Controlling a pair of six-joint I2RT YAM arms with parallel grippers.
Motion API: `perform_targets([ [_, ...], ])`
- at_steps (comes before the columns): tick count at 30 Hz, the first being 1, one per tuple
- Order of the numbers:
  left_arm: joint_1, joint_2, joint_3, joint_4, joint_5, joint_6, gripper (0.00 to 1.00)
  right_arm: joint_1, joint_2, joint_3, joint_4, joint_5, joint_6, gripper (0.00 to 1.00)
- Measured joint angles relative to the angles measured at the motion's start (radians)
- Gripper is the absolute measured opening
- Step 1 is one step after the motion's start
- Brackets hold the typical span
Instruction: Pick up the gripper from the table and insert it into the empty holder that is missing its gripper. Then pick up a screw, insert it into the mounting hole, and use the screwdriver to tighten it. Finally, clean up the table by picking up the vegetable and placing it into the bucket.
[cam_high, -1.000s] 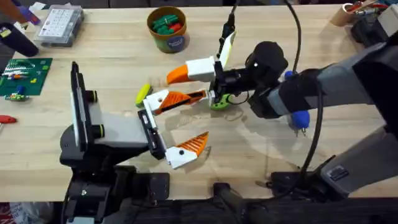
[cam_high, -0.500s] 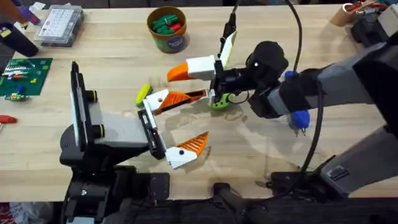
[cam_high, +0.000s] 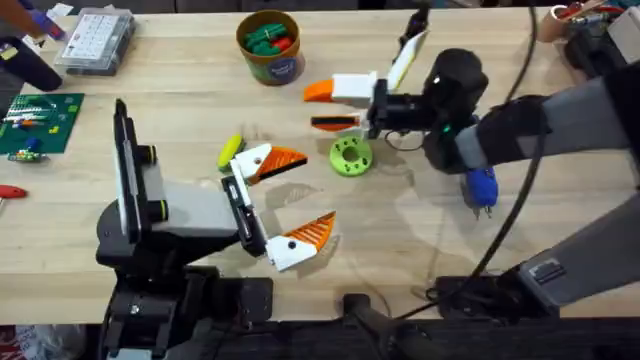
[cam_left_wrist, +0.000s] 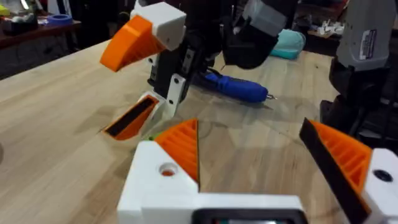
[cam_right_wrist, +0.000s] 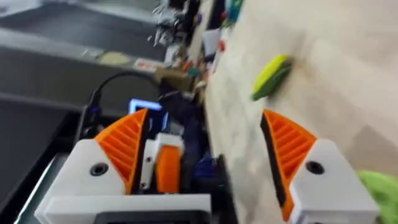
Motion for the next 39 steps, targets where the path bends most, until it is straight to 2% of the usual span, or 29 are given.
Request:
perform_targets([
  [5, 0.000, 0.000, 0.000, 0.000, 0.000, 0.000, 0.990, -0.102, -0.095, 0.013, -0.238, 0.006, -0.166, 0.987],
  [6, 0.000, 0.000, 0.000, 0.000, 0.000, 0.000, 0.990, -0.149, -0.189, 0.030, -0.385, 0.011, -0.265, 0.987],
  [11, 0.000, 0.000, 0.000, 0.000, 0.000, 0.000, 0.990, -0.208, -0.410, 0.052, -0.713, 0.020, -0.434, 0.987],
  [13, 0.000, 0.000, 0.000, 0.000, 0.000, 0.000, 0.990, -0.218, -0.509, 0.061, -0.881, 0.025, -0.519, 0.987],
  [14, 0.000, 0.000, 0.000, 0.000, 0.001, 0.000, 0.990, -0.218, -0.647, 0.070, -1.137, 0.054, -0.653, 0.987],
  [18, 0.000, 0.000, 0.000, 0.000, 0.003, 0.000, 0.990, -0.210, -0.805, 0.070, -1.433, 0.136, -0.808, 0.987],
  [24, 0.000, 0.000, 0.000, 0.000, 0.003, 0.000, 0.990, -0.163, -1.030, 0.076, -1.767, 0.323, -0.971, 0.987],
  [28, 0.000, 0.000, 0.000, 0.000, 0.003, 0.000, 0.990, -0.110, -1.136, 0.083, -1.941, 0.470, -1.034, 0.987],
  [31, 0.000, 0.000, 0.000, 0.000, 0.003, 0.000, 0.990, -0.060, -1.173, 0.087, -2.020, 0.583, -1.059, 0.987],
  [32, 0.000, 0.000, 0.000, 0.000, 0.003, 0.000, 0.990, -0.005, -1.174, 0.091, -2.060, 0.666, -1.072, 0.987],
  [39, 0.000, 0.000, 0.000, 0.000, 0.003, 0.000, 0.990, 0.116, -1.174, 0.100, -2.107, 0.786, -1.101, 0.987],
])
